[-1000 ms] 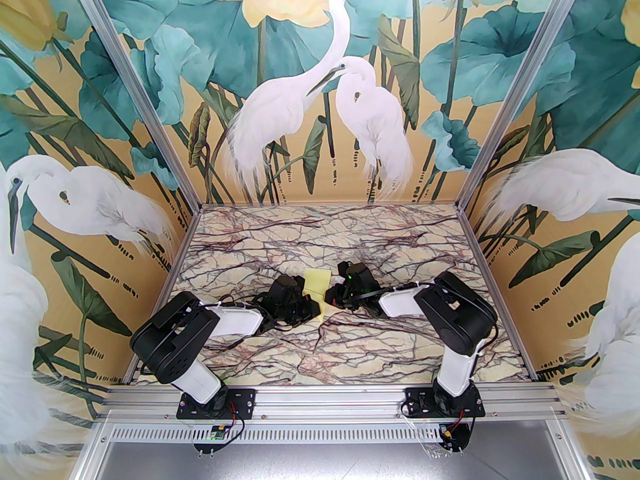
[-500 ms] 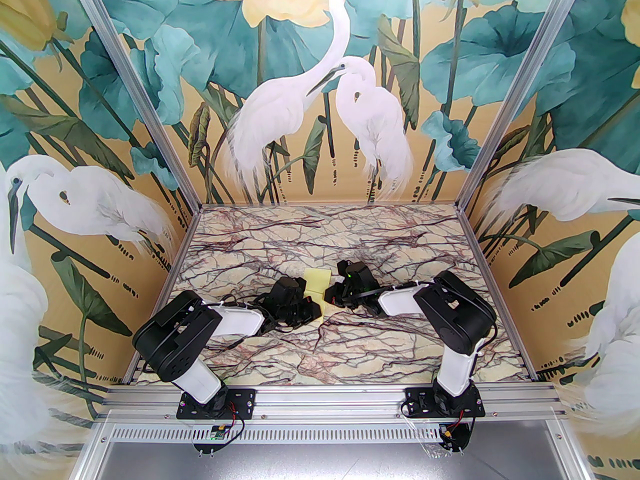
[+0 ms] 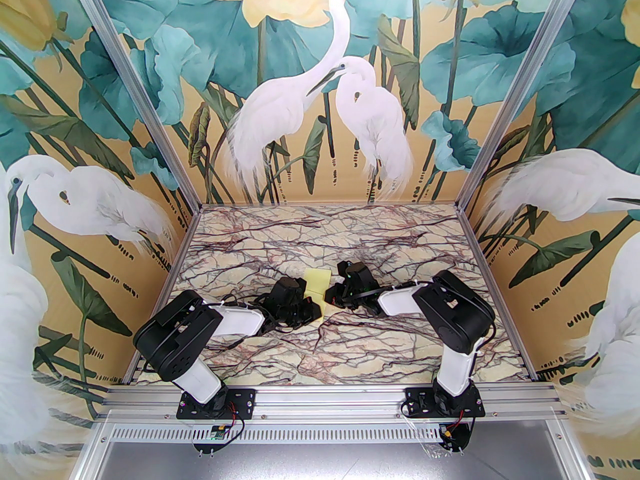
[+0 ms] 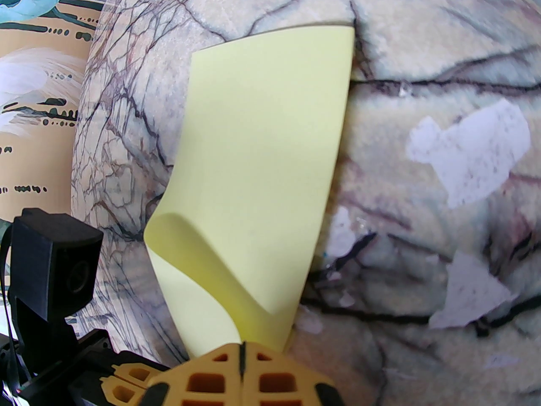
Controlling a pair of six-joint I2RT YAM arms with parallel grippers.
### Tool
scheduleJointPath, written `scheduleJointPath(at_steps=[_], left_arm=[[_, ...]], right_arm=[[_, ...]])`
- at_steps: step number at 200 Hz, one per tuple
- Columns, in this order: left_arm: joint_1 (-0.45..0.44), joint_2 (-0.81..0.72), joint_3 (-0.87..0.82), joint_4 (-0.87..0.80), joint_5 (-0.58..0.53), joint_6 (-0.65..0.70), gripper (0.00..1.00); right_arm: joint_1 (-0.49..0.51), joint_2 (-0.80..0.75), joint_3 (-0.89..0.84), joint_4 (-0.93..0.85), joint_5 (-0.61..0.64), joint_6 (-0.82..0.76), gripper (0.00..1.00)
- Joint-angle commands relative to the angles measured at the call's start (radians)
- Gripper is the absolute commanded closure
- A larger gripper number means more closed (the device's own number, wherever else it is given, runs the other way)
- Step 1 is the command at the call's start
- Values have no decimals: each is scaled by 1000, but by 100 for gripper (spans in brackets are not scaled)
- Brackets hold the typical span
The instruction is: Fold a paper plane with a square sheet of paper (fold left side to right side)
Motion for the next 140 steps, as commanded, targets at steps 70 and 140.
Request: scheduleJointPath(at_steps=[70, 140], left_arm=[[-9, 53, 26, -94, -19, 24, 93], [-9, 53, 32, -100, -17, 24, 93]], right_arm=[[-6, 18, 20, -4, -2, -17, 100], [-9, 24, 55, -70, 18, -47, 100]])
